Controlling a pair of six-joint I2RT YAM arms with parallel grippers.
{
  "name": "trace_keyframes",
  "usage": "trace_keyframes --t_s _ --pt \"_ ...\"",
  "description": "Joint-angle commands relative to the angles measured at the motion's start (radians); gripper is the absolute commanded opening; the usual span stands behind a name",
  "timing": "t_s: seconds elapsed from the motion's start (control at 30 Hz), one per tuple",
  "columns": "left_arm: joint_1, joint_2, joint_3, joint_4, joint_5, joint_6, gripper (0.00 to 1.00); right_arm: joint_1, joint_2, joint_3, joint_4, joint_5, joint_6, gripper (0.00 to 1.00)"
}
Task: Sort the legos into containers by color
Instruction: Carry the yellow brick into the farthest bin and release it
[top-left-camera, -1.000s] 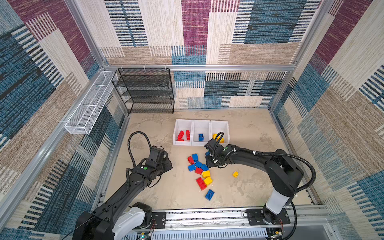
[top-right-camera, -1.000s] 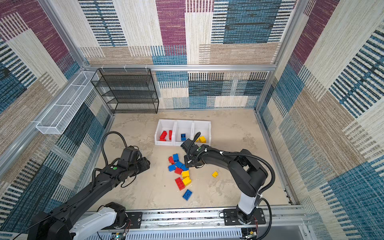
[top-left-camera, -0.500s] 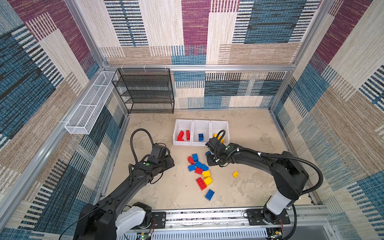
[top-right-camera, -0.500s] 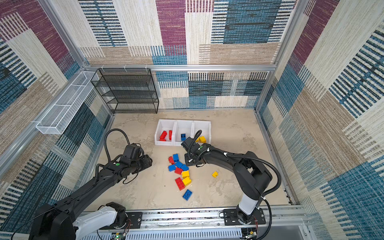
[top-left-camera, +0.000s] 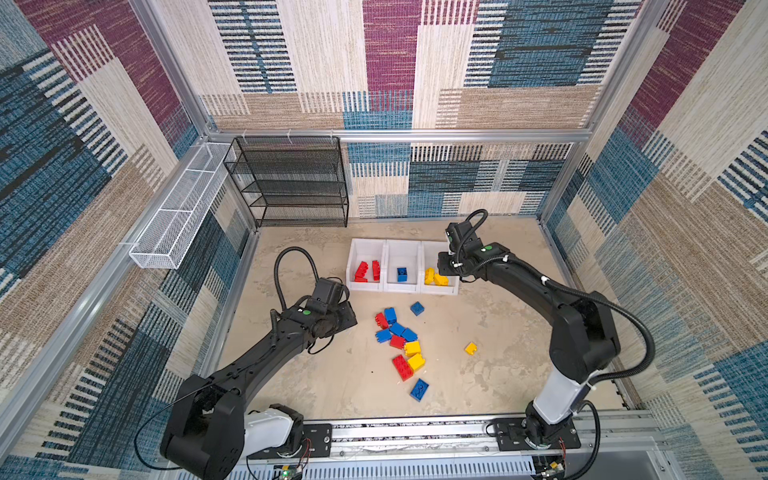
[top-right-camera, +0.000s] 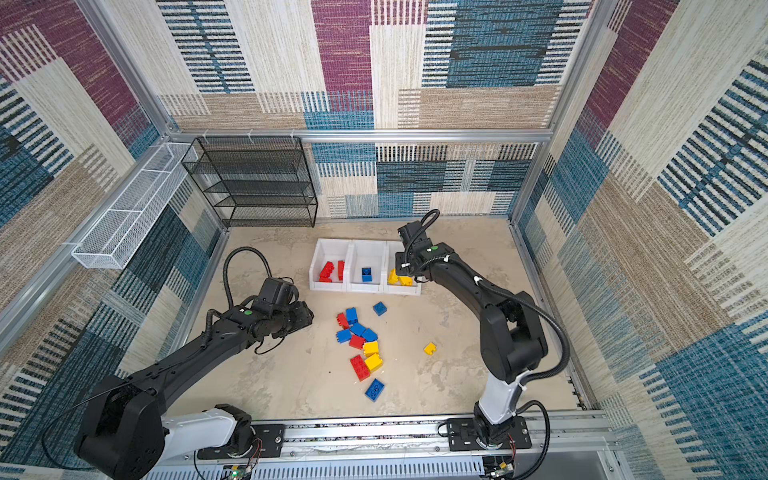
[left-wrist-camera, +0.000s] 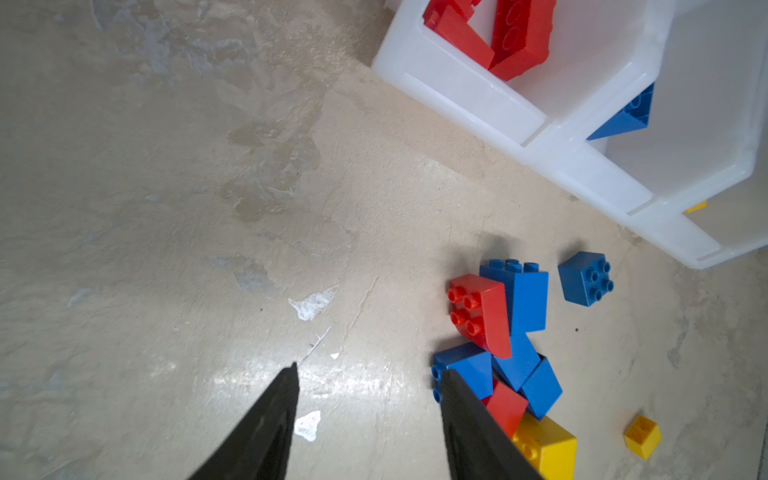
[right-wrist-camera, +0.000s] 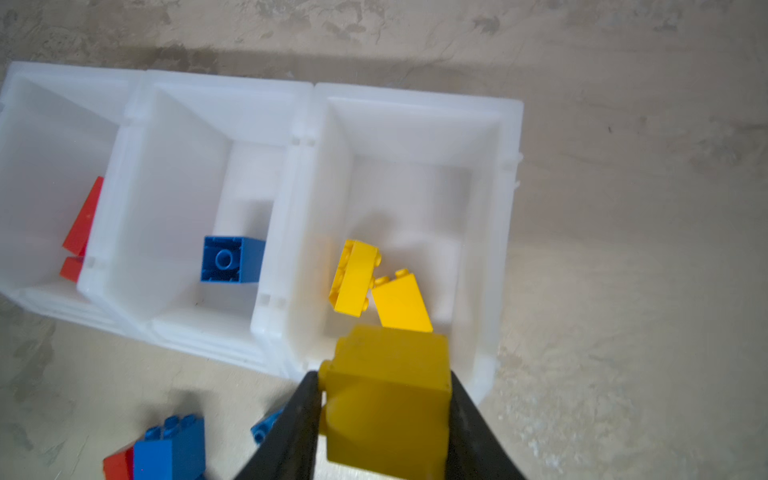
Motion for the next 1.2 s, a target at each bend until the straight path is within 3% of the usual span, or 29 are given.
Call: trace_keyframes --t_s 0.0,0.23,0.43,0.63,0.8,1.17 --pt "-0.026 -0.004 0.022 -0.047 -0.023 -0.021 0.58 -0.021 0.069 0.06 0.004 -0.044 -0.039 0.4" --pt "-0.087 -0.004 0.015 -0.052 -0.062 -0.064 0.58 -0.042 0.183 0.176 -0.002 -0.07 -0.068 0.4" --pt "-0.121 0.024 0.029 -0.052 -0.078 -0.049 0.58 -0.046 0.201 0.17 0.023 -0.073 -0.06 0.43" --pt "-0.128 0.033 0.033 -0.051 -0.069 -0.037 0.58 -0.047 0.19 0.16 0.021 -0.067 -0.056 0.45" --pt "-0.136 0.053 0.041 -0.035 -0.064 -0.024 0.59 -0.047 0.178 0.158 0.011 -0.057 -0.058 0.61" --pt "-0.166 0.106 0.078 -0.015 -0.055 0.013 0.64 -0.046 0.083 0.055 0.036 -0.071 -0.028 0.63"
